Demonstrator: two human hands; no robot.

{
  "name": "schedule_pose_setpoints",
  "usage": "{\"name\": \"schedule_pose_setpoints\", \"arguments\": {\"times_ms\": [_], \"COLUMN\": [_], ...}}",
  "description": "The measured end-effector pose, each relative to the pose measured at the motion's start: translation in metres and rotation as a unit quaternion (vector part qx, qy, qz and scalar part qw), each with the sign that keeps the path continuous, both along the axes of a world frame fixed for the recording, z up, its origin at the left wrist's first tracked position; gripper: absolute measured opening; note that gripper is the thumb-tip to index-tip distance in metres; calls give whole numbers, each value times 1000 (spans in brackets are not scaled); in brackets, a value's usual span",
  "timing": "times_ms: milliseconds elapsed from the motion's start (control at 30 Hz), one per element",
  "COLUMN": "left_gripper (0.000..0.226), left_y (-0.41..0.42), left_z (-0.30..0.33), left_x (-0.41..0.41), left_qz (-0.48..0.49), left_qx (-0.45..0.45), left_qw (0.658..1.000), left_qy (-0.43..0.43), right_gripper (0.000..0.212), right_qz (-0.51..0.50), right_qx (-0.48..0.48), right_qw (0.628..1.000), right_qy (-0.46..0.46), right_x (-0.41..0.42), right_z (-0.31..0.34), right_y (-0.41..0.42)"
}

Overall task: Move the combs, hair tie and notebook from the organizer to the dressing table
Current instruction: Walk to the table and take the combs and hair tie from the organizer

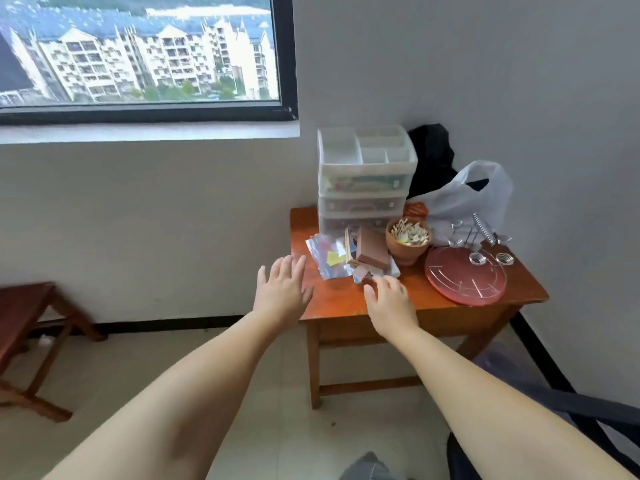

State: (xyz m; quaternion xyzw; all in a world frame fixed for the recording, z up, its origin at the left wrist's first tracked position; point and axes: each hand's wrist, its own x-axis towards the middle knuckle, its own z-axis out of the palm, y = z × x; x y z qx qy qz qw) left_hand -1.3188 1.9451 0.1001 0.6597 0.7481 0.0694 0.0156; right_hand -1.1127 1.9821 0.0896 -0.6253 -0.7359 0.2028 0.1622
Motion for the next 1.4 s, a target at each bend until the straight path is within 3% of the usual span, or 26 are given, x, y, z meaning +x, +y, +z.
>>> {"name": "schedule_pose_setpoints", "arguments": {"times_ms": [100, 167, 300, 433, 533, 633, 900, 1233, 1300, 1400], "left_gripper": [60, 58, 49, 45, 35, 24, 24, 31, 42, 39], "left_y": [75, 123, 208, 259, 268, 272, 270, 265, 257, 240], "left_z": [14, 25, 45, 52, 48, 46, 51, 60, 62, 62], "left_x": [-6, -10, -18, -24, -26, -30, -27, -20, -15, -5], "left_qz": [-13, -13, 4, 24, -19, -34, -17, -6, 5, -81], "left_qx": [34, 70, 126, 138, 172, 190, 169, 126, 132, 179], "left_qw": [999, 996, 984, 956, 956, 958, 947, 949, 966, 974], "left_qy": [-29, -56, -129, -256, -237, -212, -272, -290, -223, -114], "right_gripper": [37, 34, 33, 22, 30, 34, 31, 28, 26, 26], "right_qz": [-40, -74, -145, -209, -248, -259, -308, -310, -272, -110], "right_qx": [-42, -93, -209, -288, -299, -296, -214, -241, -289, -350], "right_qw": [990, 964, 842, 733, 662, 628, 698, 706, 747, 852], "right_qy": [132, 239, 476, 580, 641, 672, 610, 589, 533, 373], "right_x": [-15, -26, -47, -63, -67, -64, -53, -35, -30, -10], "right_z": [11, 19, 34, 44, 42, 40, 28, 28, 40, 63], "right_y": [75, 125, 218, 268, 274, 270, 215, 162, 163, 166]}}
